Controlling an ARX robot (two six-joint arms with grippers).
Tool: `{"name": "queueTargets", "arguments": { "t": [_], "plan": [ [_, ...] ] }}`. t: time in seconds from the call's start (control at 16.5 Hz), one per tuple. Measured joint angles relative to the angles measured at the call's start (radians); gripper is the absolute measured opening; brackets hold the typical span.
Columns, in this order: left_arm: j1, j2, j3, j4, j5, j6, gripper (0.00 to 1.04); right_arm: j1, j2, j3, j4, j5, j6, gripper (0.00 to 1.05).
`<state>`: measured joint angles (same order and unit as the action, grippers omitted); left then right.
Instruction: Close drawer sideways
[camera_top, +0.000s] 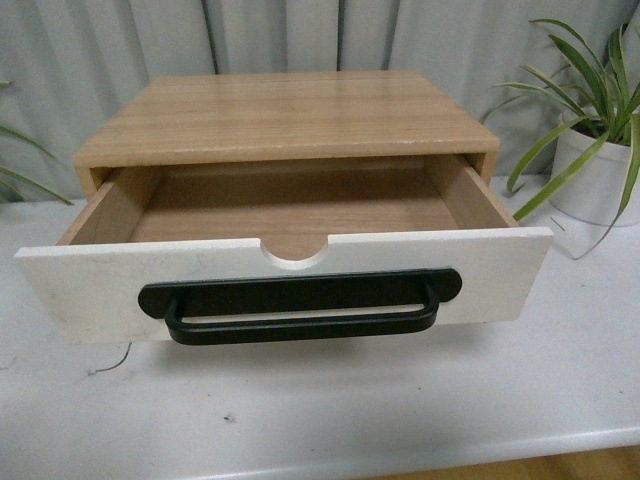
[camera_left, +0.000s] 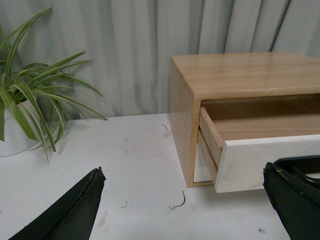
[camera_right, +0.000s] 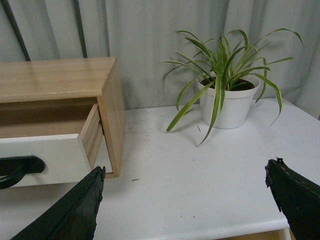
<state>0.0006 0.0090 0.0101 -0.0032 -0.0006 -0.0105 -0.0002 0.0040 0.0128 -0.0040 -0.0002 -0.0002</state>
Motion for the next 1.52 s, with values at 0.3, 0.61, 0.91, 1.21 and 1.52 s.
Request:
{"name": "queueTargets", "arguments": {
  "t": [0.3,0.61,0.91,1.21,1.52],
  "plan": [
    [0.000,0.000,0.000,0.000,0.000,0.000,0.98,0.000,0.000,0.000,0.000,0.000,0.000,0.98],
    [0.000,0.000,0.000,0.000,0.000,0.000,0.98,0.000,0.000,0.000,0.000,0.000,0.000,0.98],
    [0.000,0.000,0.000,0.000,0.000,0.000,0.98,0.006,0.004,0.002,-0.015,0.021,0.005,0.98],
    [-0.194,0.162,0.000,0.030,0.139,0.304,0.98,0.515,0.599,0.206,0.096,0.561,-0.072,0.98],
    [-0.322,0.829,-0.011,0.733,0.078,0.831,0.98,0.678,1.054,0.280,0.277,0.500,-0.488,0.98]
  ]
}}
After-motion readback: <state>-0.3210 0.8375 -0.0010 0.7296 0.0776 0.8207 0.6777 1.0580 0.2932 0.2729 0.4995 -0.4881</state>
